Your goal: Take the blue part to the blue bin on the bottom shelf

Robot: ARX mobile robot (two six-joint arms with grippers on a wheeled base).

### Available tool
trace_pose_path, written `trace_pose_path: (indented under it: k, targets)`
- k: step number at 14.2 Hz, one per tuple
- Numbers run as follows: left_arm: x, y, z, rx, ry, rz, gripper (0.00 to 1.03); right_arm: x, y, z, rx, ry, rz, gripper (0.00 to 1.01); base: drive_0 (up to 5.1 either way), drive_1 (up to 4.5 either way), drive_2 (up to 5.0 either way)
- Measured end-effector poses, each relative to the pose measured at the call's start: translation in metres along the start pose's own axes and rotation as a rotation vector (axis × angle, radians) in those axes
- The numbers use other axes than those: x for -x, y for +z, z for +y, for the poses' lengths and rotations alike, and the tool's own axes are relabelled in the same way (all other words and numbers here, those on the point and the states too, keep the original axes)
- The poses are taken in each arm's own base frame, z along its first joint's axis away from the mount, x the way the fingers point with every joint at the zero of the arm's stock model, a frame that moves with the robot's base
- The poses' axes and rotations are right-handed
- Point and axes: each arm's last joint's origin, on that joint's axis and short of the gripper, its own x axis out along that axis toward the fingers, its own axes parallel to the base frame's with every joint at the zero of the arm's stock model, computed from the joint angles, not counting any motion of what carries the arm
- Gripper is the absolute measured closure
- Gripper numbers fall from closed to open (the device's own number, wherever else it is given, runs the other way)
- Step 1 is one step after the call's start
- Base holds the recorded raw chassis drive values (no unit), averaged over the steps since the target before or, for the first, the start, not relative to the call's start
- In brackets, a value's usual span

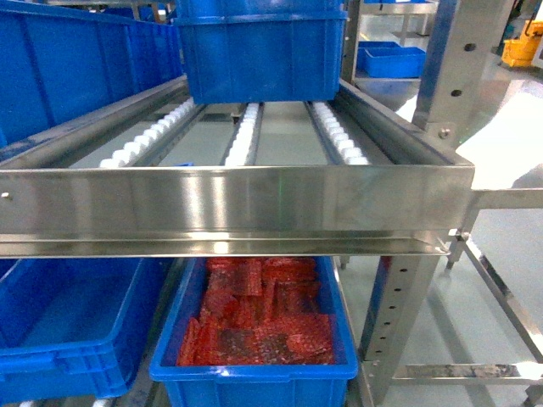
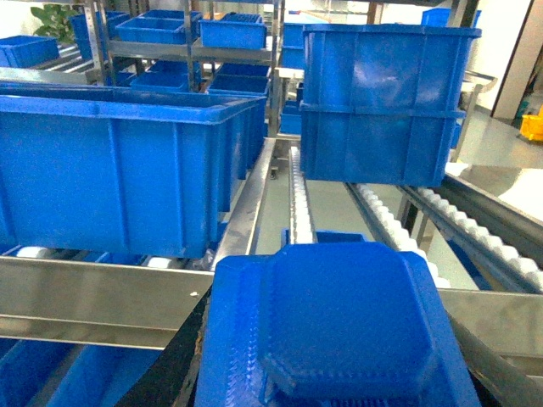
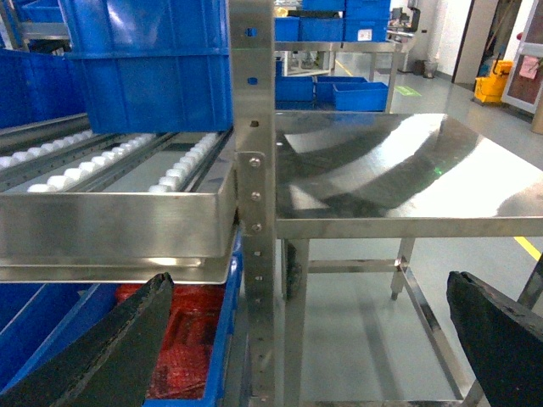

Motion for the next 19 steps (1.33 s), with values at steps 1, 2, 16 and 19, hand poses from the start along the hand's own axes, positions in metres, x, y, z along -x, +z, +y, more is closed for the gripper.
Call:
trace_pose_path:
  k: [1,2,16,19]
  targets:
    - [-0.0001,-0.0002,0.0,-0.001,-0.001,0.002,0.59,0.0,-0.0001,0.0,0.0,0.0,0.002,0.03,-5.0,2.46,2.5]
    - [0.0,0.0,0.0,0.0,-0.001,0.0,0.59,0.0,0.0001,0.0,0.0,0.0,-0.001,0.03,-5.0,2.46,2.5]
    - [-0.0001,-0.0001,0.0,-0.001,0.0,0.001,0.59,0.0,-0.0001,0.0001,0.0,0.003,0.002,0.03,-5.0,2.46,2.5]
    - [-0.0001,-0.0001,0.0,-0.001,0.0,0.001,0.59,0.0,-0.0001,0.0001,0.0,0.003,0.002,0.03,-5.0,2.46,2.5]
